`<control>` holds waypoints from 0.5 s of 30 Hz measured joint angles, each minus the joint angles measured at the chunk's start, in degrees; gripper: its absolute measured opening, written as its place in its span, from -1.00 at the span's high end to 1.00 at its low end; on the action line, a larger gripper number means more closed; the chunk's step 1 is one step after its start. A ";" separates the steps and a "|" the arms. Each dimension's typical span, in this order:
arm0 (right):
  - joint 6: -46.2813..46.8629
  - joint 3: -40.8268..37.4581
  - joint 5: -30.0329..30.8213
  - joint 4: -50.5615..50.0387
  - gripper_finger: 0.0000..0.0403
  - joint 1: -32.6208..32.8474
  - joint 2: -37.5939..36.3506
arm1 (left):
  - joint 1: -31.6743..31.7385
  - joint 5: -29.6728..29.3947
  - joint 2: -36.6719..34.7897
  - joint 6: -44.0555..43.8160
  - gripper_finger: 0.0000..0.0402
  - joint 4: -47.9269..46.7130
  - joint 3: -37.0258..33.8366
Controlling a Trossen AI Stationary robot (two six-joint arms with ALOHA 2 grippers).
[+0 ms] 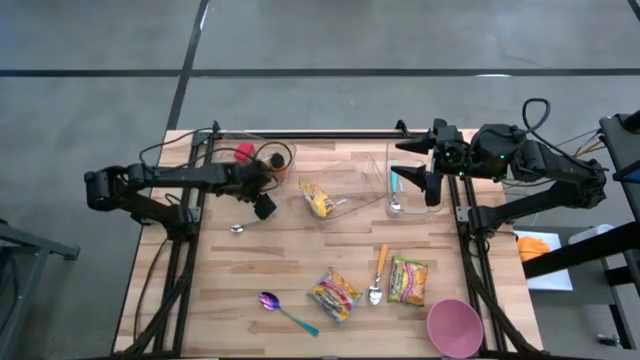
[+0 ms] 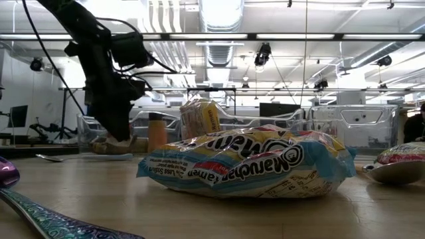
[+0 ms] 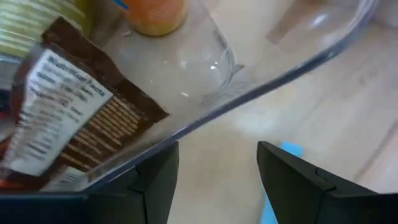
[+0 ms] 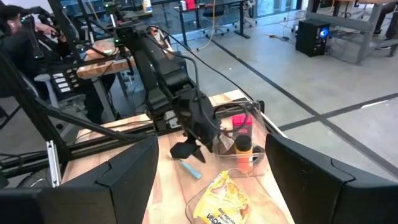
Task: Pick & Place Food Item
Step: Adjust the left transparent bin, then put the light blue spoon into the right transparent bin
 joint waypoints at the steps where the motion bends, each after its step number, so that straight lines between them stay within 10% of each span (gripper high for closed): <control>1: 0.00 0.00 0.00 0.01 -0.45 -0.02 0.00 | 0.06 1.36 0.00 0.00 -0.12 0.00 0.06; 6: 0.01 0.00 0.00 0.00 -0.45 0.00 0.00 | -2.76 12.61 -0.11 1.48 -0.12 -2.51 0.06; 15: -0.14 0.00 0.00 -0.37 -0.45 0.00 0.00 | -14.80 5.42 -0.15 2.16 -0.12 -6.43 -1.70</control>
